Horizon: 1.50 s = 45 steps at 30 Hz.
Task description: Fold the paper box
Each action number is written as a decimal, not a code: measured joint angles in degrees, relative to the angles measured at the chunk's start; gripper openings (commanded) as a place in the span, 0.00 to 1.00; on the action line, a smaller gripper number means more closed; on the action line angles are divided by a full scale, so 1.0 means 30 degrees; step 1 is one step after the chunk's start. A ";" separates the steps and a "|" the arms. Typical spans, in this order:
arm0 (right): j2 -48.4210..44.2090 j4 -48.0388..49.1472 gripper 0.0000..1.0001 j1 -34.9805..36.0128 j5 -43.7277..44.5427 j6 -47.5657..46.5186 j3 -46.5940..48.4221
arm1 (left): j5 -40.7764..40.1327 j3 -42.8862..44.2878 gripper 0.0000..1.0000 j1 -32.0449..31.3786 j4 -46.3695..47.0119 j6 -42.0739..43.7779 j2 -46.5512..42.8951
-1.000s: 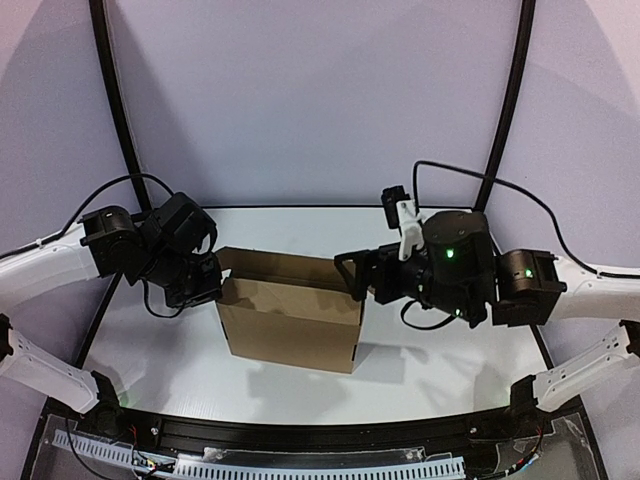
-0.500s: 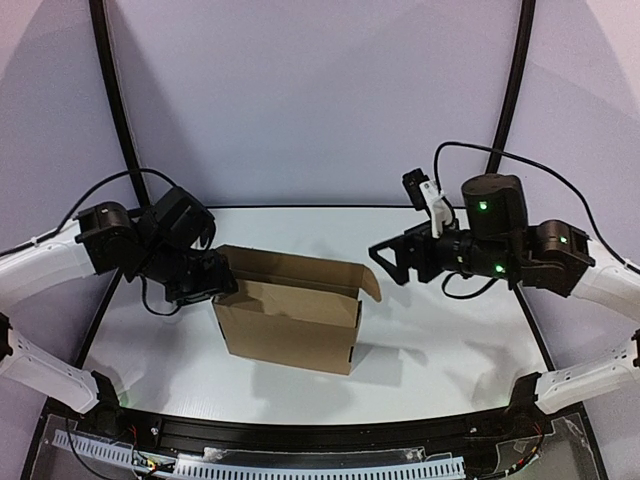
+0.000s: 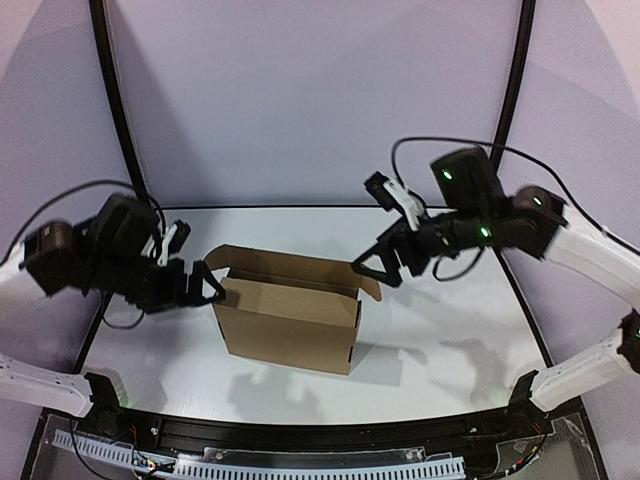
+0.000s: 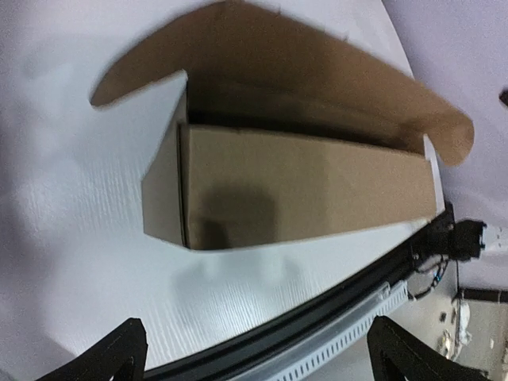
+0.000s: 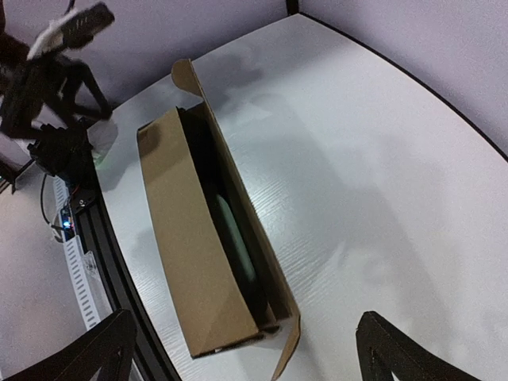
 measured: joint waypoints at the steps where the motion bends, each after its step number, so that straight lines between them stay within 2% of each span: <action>1: 0.1030 -0.0281 0.97 -0.0517 -0.0704 -0.0064 0.1013 | 0.0770 -0.1216 0.99 -0.0025 0.1019 -0.0031 -0.0627; 5: 0.5070 -0.1501 0.90 -0.3327 -0.3686 0.0531 0.4883 | 0.2797 -0.5253 0.99 -0.1259 0.4946 -0.0363 -0.2539; 10: 0.9029 -0.1650 0.81 -0.7924 -0.6587 0.0901 0.5917 | 0.2939 -0.6128 0.99 -0.3752 0.8051 -0.0563 -0.2117; 13: 1.1683 -0.1291 0.77 -0.8939 -0.8238 0.0457 0.5717 | 0.2670 -0.6280 0.99 -0.4773 1.0705 -0.0583 -0.0187; 18: 1.4832 -0.0684 0.76 -0.6977 -1.0404 -0.0492 0.4790 | 0.2574 -0.6207 0.99 -0.5227 1.4141 -0.0163 0.4429; 22: 1.5127 0.0798 0.74 -0.4146 -1.2593 -0.0697 0.3389 | 0.1804 -0.5439 0.99 -0.5227 1.5234 0.0464 0.7135; 25: 1.4959 0.2504 0.74 -0.2898 -1.4199 -0.0647 0.1841 | 0.0092 -0.4976 0.99 -0.5289 1.5666 0.0627 0.8106; 30: 1.4949 0.4177 0.73 -0.2829 -1.5434 -0.0609 0.0903 | -0.1454 -0.4728 0.99 -0.5718 1.6047 0.0502 0.8722; 39: 1.4767 0.5321 0.75 -0.2829 -1.4790 -0.0706 0.0897 | -0.3920 -0.4168 0.99 -0.6186 1.6554 0.0336 0.9858; 45: 1.3661 0.5221 0.84 -0.3172 -1.0069 0.0663 0.1185 | -0.5658 -0.4074 0.99 -0.6066 1.7189 0.0881 1.0451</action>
